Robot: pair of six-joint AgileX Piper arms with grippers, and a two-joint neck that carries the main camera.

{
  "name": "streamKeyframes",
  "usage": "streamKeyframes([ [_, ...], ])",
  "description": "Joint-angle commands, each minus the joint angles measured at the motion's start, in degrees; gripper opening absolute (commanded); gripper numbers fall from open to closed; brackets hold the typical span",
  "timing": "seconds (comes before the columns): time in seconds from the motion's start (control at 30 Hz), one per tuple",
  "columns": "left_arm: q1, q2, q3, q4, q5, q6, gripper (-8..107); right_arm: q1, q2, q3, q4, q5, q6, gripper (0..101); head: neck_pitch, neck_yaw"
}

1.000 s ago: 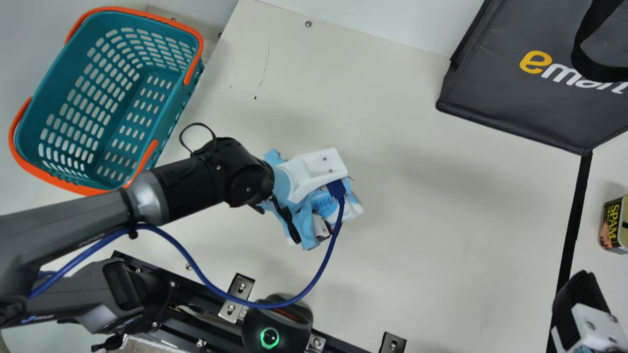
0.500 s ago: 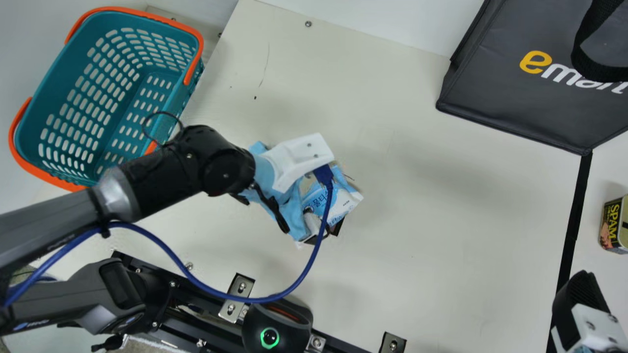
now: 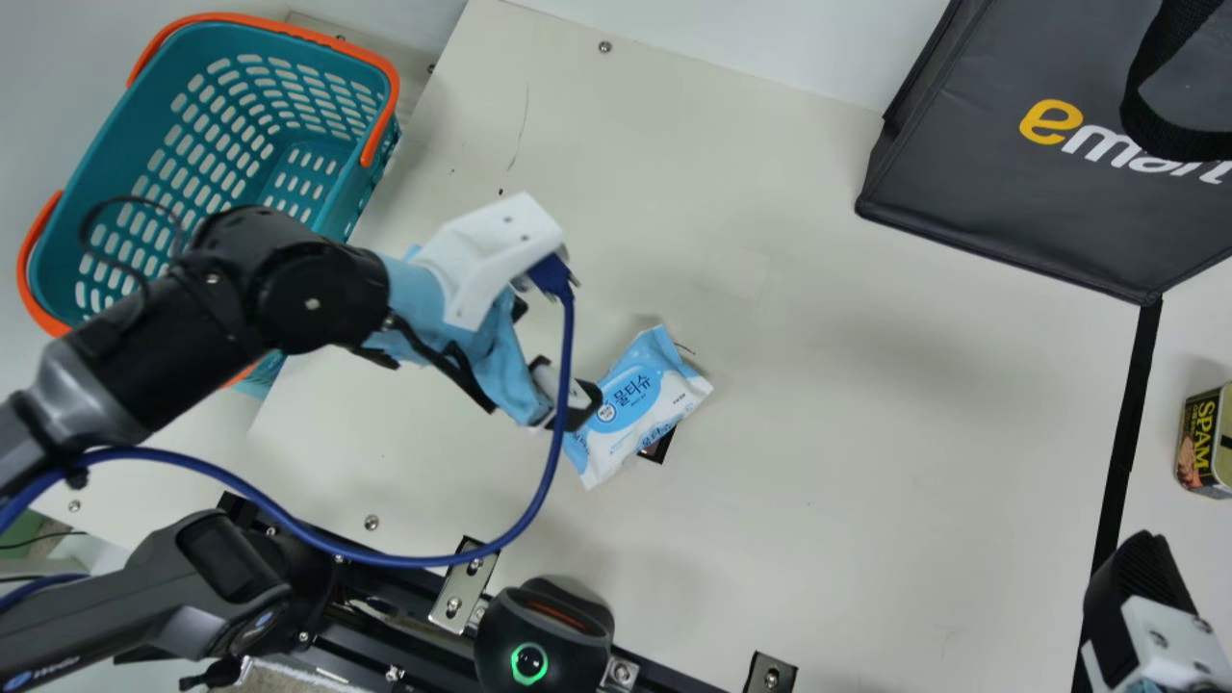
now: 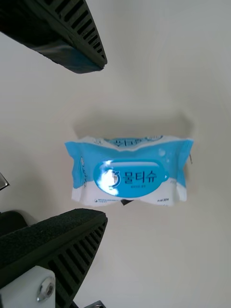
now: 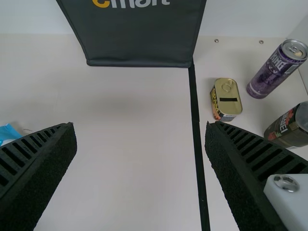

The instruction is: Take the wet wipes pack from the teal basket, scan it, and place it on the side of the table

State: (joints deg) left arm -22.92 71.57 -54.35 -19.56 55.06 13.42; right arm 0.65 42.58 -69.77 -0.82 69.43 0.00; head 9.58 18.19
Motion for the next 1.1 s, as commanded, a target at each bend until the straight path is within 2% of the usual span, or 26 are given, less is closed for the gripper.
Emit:
streamKeyframes([
  [0.0, 1.66, -1.29, -0.40, 0.62, 0.85, -1.53, 90, 0.00, 0.00, 0.00, 0.00, 0.00, 0.00, 95, -1.66, 0.23],
  [0.3, 8.28, -6.00, -2.96, 3.23, 4.38, -6.81, 90, 0.00, 0.00, 0.00, 0.00, 0.00, 0.00, 95, -1.66, 0.23],
  [0.5, 8.25, -6.07, -2.94, 3.27, 4.44, -6.84, 90, 0.00, 0.00, 0.00, 0.00, 0.00, 0.00, 95, -1.66, 0.23],
  [1.0, 8.25, -6.07, -2.94, 3.27, 4.44, -6.84, 90, 0.00, 0.00, 0.00, 0.00, 0.00, 0.00, 95, -1.66, -19.77],
  [1.07, 8.25, -6.07, -2.94, 3.27, 4.44, -6.84, 90, 0.00, 0.00, 0.00, 0.00, 0.00, 0.00, 95, -1.66, -19.77],
])
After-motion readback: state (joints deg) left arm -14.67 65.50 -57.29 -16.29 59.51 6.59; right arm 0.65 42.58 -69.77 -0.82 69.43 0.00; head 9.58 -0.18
